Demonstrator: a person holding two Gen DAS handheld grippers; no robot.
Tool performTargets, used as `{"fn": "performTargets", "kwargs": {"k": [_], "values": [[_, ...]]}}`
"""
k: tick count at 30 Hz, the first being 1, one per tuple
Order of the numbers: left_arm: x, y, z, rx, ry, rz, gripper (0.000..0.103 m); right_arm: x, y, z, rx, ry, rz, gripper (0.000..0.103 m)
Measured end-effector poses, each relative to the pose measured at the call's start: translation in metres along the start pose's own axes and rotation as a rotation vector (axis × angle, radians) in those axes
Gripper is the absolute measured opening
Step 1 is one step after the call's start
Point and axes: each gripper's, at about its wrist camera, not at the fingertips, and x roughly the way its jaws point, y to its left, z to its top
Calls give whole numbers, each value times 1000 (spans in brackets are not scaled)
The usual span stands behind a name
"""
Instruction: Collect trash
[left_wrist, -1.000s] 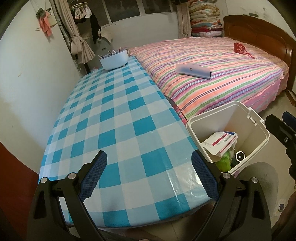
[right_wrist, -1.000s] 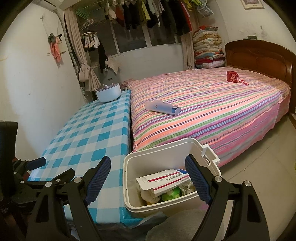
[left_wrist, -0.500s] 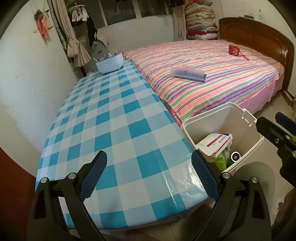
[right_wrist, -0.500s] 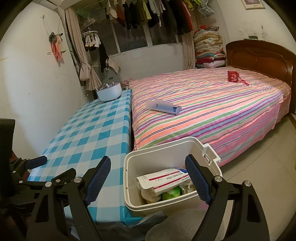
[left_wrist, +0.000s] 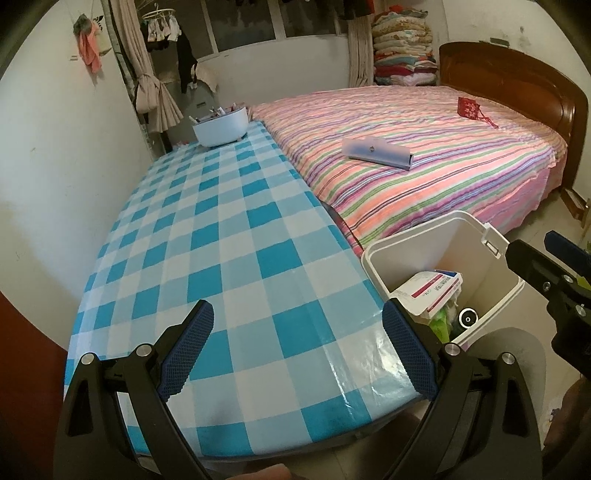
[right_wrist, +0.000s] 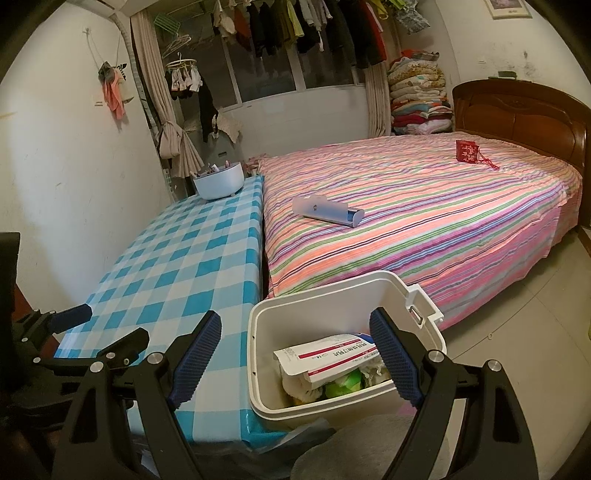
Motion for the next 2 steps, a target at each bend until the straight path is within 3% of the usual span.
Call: {"fn": "performTargets", "kwargs": {"k": [2], "values": [[0, 2, 0, -7, 3, 2, 91, 0, 1, 0, 1, 0, 0, 80]]}}
